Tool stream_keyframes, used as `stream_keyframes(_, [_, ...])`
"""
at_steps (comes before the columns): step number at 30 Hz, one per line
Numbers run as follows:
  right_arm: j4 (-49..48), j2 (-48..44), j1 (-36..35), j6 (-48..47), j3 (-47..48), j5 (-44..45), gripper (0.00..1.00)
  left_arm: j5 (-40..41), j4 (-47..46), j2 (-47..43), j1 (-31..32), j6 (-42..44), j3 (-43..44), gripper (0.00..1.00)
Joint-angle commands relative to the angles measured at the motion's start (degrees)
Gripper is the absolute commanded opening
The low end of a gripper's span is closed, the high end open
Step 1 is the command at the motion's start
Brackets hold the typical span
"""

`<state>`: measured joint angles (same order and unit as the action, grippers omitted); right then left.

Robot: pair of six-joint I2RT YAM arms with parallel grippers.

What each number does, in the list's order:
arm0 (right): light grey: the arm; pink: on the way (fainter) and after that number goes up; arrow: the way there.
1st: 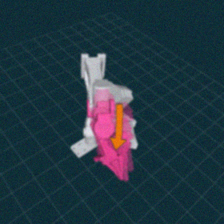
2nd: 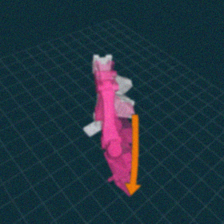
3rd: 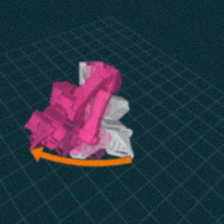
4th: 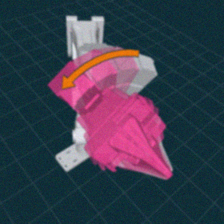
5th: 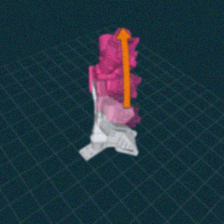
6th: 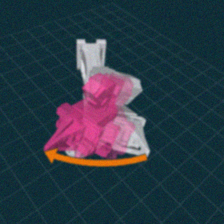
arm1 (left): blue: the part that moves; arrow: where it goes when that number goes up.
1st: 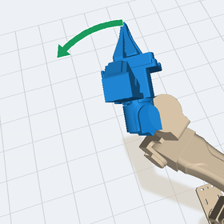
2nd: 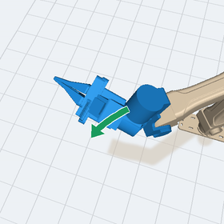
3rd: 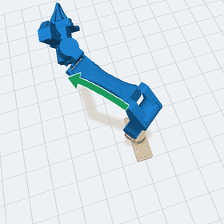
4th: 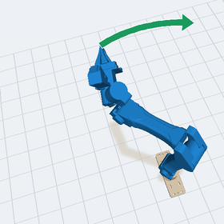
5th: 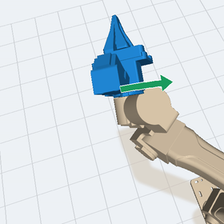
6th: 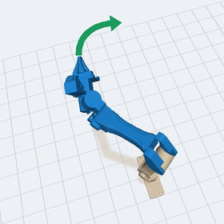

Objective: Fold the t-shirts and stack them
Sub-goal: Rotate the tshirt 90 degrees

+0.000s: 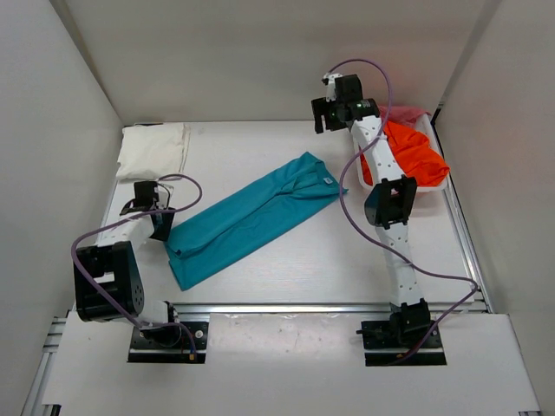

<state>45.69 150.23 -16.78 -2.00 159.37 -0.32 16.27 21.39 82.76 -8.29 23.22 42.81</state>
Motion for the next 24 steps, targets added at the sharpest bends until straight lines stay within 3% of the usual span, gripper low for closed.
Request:
stream_keyframes(1, [14.57, -4.07, -1.32, -0.99, 2.44, -3.99, 0.8, -2.12, -0.65, -4.62, 0.21, -1.08, 0.35, 0.76])
stream_keyframes(5, [17.31, -9.16, -1.95, -2.57, 0.59, -5.57, 0.78, -4.05, 0.41, -7.96, 0.64, -1.08, -0.79, 0.76])
stream_keyframes(8, [19.8, -13.46, -2.74, -3.36, -4.12, -5.48, 0.79, -4.84, 1.29, -11.3, 6.6, 0.15, -2.37, 0.76])
stream_keyframes(14, [18.56, -32.0, -5.37, -2.92, -29.78, -7.32, 0.81, -8.88, 1.81, -13.77, 14.35, 0.16, -4.31, 0.77])
stream_keyframes(17, [14.01, -48.22, -6.78, -3.36, -53.5, -12.92, 0.82, -11.34, 2.16, -13.15, 16.46, 1.38, -5.36, 0.76])
stream_keyframes(20, [9.25, -58.36, -7.57, -6.61, -76.35, -13.22, 0.77, -11.62, 3.57, -13.06, 19.09, 3.32, -5.54, 0.76])
stream_keyframes(24, [-0.66, -60.06, -5.91, -4.69, -83.87, -11.99, 0.71, -11.35, 4.28, -11.84, 19.9, 4.46, -5.71, 0.74])
